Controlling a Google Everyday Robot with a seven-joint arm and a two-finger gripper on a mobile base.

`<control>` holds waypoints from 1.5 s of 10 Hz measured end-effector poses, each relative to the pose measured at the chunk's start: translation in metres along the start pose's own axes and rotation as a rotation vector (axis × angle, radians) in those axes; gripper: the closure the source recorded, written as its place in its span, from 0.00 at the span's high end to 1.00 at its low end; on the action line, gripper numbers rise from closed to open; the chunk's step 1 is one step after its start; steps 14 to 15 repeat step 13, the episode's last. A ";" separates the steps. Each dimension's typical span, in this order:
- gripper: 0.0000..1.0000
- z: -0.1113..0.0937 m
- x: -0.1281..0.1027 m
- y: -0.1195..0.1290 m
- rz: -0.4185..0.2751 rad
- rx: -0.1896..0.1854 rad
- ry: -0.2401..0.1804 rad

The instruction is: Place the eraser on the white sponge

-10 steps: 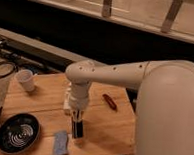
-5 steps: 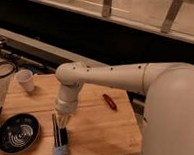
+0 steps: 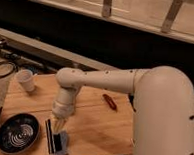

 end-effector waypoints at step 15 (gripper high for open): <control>0.38 0.015 -0.017 -0.037 0.042 -0.085 0.071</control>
